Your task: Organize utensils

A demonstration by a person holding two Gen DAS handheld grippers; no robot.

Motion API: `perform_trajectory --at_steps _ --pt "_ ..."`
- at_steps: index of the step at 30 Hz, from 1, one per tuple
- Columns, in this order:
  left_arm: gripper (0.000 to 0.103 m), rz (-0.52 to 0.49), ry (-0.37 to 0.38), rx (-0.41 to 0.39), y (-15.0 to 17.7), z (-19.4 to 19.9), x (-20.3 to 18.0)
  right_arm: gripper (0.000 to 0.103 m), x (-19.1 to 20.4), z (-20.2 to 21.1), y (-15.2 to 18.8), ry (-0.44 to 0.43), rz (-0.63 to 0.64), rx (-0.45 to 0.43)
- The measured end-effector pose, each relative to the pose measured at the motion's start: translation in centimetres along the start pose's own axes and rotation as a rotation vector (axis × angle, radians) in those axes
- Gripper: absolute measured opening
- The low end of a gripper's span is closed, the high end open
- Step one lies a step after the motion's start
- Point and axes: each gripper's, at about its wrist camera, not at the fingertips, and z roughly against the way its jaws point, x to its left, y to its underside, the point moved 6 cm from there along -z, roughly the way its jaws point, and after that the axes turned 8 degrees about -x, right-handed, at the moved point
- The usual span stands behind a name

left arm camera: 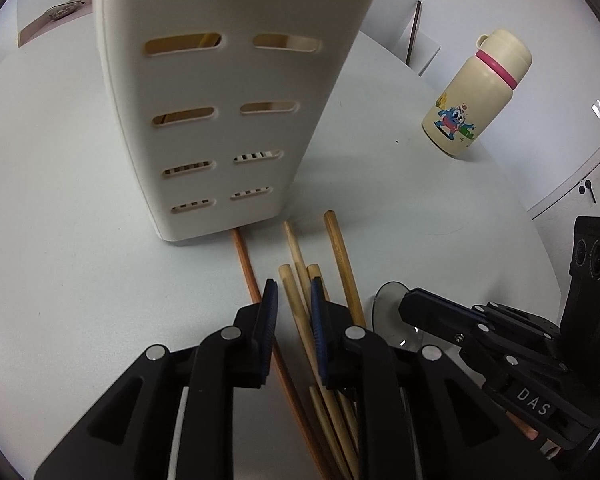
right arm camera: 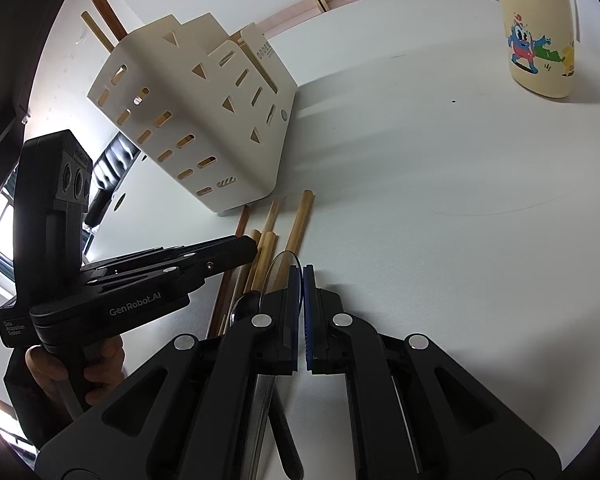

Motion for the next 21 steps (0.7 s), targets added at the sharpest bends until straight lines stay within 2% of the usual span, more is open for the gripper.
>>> perform_trajectory --at_steps 4,15,21 --pt "0.016 -0.013 -0.019 0.001 -0.1 -0.2 -0.1 0.002 0.0 0.0 0.0 -0.001 -0.001 -0.001" --pt "0.016 -0.113 -0.143 0.017 -0.1 -1.0 -1.5 0.002 0.0 0.2 -0.1 0.002 -0.002 -0.006" --pt "0.009 -0.149 -0.217 -0.005 -0.3 -1.6 -2.0 0.002 -0.1 0.1 -0.2 0.012 -0.002 -0.006"
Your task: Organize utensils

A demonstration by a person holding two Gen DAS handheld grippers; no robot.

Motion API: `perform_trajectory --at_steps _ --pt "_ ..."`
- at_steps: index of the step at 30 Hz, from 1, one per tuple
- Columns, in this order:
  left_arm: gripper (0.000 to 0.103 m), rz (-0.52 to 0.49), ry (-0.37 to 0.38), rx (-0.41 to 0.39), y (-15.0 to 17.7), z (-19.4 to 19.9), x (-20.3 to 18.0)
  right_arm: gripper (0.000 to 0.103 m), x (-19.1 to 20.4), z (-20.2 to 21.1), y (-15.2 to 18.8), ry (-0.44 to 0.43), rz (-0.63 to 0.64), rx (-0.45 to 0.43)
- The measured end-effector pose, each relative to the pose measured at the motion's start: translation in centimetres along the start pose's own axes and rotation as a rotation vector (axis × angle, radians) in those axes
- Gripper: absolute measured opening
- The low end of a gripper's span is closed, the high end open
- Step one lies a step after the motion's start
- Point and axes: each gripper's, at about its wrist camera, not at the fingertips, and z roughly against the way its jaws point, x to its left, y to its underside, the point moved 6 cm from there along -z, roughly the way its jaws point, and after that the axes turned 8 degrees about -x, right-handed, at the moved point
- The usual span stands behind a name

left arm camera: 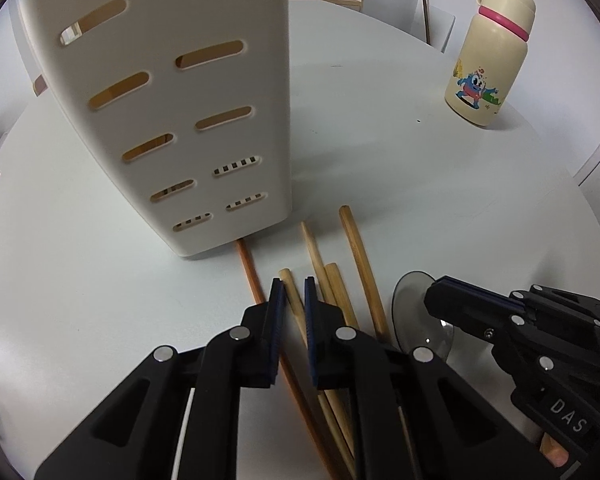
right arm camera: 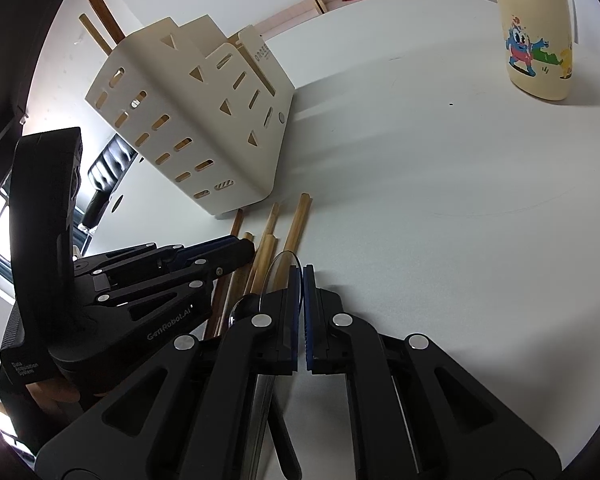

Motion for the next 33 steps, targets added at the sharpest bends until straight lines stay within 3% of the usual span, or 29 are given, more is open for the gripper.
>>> perform_trajectory --at_steps 7,12,27,33 --pt "0.006 0.088 0.034 -0.056 -0.4 0.4 1.2 0.002 -0.1 0.2 -0.1 0.008 -0.004 -0.009" --pt "0.006 0.127 0.102 -0.143 -1.0 3.2 1.9 0.002 0.1 0.7 -0.4 -0.001 0.002 -0.034" --pt "0.006 0.095 0.202 -0.469 -2.0 13.6 1.4 0.002 4.1 6.5 -3.0 -0.034 0.187 -0.274" --pt "0.006 0.084 0.198 -0.59 -2.4 17.0 1.3 0.002 6.8 9.0 -4.4 -0.089 0.293 -0.405"
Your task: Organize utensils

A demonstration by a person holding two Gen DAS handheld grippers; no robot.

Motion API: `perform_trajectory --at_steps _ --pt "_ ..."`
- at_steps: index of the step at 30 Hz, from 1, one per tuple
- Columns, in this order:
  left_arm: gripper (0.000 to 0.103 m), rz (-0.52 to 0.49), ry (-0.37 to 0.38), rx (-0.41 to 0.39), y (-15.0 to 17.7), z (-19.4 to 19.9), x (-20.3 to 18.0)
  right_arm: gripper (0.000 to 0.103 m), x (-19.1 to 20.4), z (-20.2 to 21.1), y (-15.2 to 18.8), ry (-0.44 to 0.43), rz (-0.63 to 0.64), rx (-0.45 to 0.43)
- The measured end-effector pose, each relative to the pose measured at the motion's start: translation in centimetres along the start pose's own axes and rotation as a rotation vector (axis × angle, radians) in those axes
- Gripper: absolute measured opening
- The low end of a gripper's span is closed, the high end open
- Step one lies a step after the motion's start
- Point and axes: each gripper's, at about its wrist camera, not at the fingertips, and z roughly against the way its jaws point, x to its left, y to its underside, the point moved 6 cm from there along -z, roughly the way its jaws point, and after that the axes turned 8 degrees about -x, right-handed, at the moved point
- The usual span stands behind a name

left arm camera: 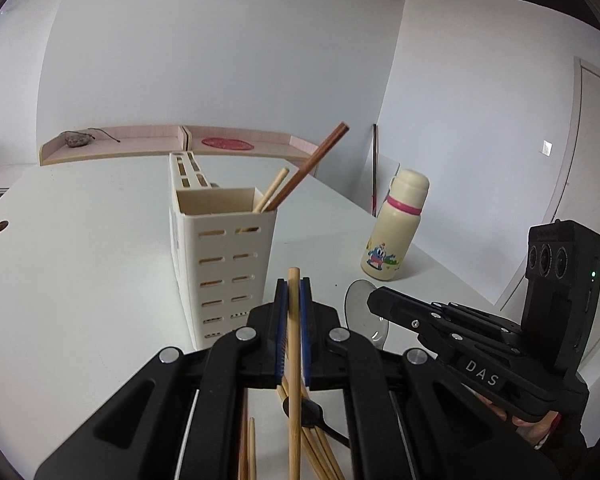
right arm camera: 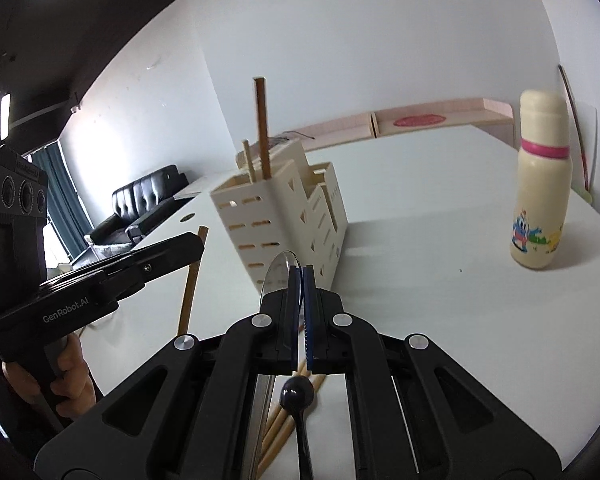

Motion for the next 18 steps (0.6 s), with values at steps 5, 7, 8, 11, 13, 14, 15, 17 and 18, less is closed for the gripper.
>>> perform_trajectory --at_steps 5,7,8,11,13,14,15,17,18 --pt "0.006 -0.093 0.007 -0.109 -2.2 2.0 -1.1 0.002 1.8 0.8 -2.3 -0.044 0.079 -0.096" --pt "0.006 -0.107 0.01 -0.137 -3.4 2.6 -1.1 0.002 2.6 0.9 -3.5 -0.067 0.104 -0.134" --pt "0.006 -0.114 0.003 -0.148 -4.0 2.8 -1.1 0.002 3.0 0.9 -4.0 -0.07 0.113 -0.147" --pt "0.006 -0.115 -0.006 -0.171 -6.2 3.1 -0.8 0.002 3.9 0.2 -6.0 -0.083 0.129 -0.172" --pt "0.006 -0.107 -0.017 -0.193 -7.7 3.4 -0.4 0.002 4.4 0.0 -7.5 -0.087 0.139 -0.201" --pt "0.006 -0.106 -0.02 -0.202 -8.5 3.5 -0.2 0.002 4.5 0.1 -8.3 -0.09 0.142 -0.222" --pt "0.006 -0.102 -0.025 -0.217 -9.2 4.0 0.3 0.002 4.4 0.2 -9.1 -0.092 0.142 -0.246" --pt "0.006 -0.099 -0.028 -0.245 -10.8 4.3 0.7 0.002 4.2 0.4 -10.9 -0.086 0.139 -0.287" --pt "0.006 -0.099 -0.04 -0.258 -11.7 4.2 0.8 0.002 4.0 0.5 -11.9 -0.078 0.139 -0.313"
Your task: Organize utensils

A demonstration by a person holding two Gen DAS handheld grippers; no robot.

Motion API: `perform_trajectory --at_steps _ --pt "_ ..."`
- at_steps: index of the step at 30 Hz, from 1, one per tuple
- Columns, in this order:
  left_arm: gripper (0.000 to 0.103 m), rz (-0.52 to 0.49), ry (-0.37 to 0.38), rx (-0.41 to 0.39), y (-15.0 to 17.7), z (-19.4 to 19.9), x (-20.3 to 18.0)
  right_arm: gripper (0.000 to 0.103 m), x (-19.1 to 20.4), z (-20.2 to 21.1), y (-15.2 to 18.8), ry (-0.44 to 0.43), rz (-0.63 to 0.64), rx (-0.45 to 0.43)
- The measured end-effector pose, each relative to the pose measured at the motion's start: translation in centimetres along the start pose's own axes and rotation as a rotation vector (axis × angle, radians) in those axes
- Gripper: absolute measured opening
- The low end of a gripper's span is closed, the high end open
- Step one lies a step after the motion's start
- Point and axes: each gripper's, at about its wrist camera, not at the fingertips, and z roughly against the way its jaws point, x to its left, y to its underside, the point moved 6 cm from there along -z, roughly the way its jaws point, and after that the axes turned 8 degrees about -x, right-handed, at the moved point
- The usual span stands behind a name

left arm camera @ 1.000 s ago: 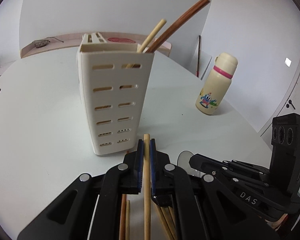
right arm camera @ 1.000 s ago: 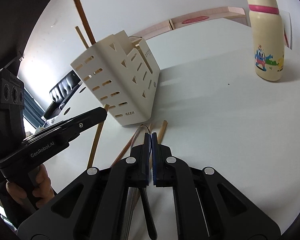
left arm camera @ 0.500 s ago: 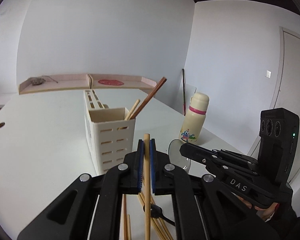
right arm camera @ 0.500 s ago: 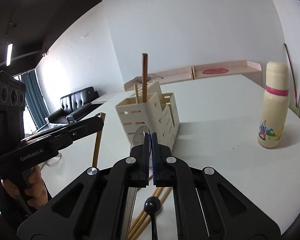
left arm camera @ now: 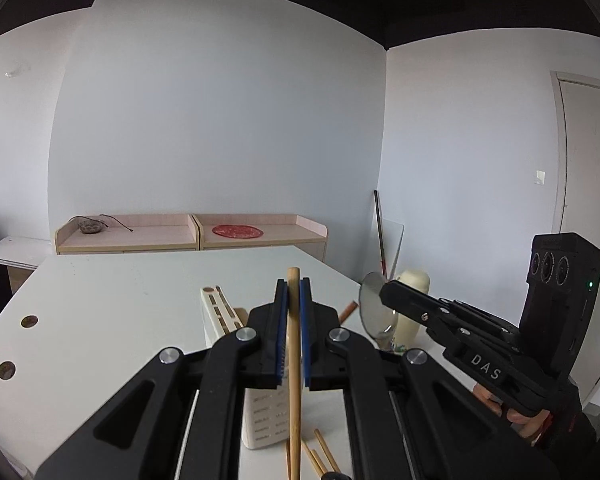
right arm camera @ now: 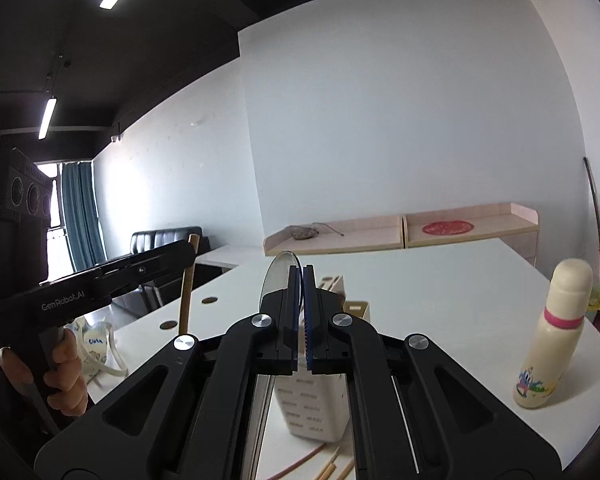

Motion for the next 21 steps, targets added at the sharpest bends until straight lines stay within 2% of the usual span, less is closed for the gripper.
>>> perform_trajectory --at_steps 5,9,11,15,18,21 --pt "0.006 0.027 -0.061 -0.057 -4.0 -2.2 1.5 0.002 -1.6 -2.3 -4.4 0.052 0.018 -0.089" --pt "0.006 0.047 -0.066 -0.076 -6.2 -3.8 2.3 0.002 -3.2 -4.7 -7.3 0.094 0.024 -0.106" --pt "0.006 0.025 -0.098 -0.09 -7.1 -4.1 2.5 0.002 -4.2 -5.7 -8.2 0.136 0.049 -0.119" --pt "0.006 -0.009 -0.145 -0.145 -8.8 -4.5 2.6 0.002 -5.7 -8.2 -8.2 0.202 0.095 -0.136" --pt "0.006 -0.023 -0.171 -0.188 -9.6 -4.8 2.4 0.002 -7.4 -10.0 -6.9 0.187 0.014 -0.138" --pt "0.006 -0.011 -0.205 -0.217 -9.8 -5.2 2.3 0.002 -8.4 -11.4 -5.5 0.135 -0.061 -0.156"
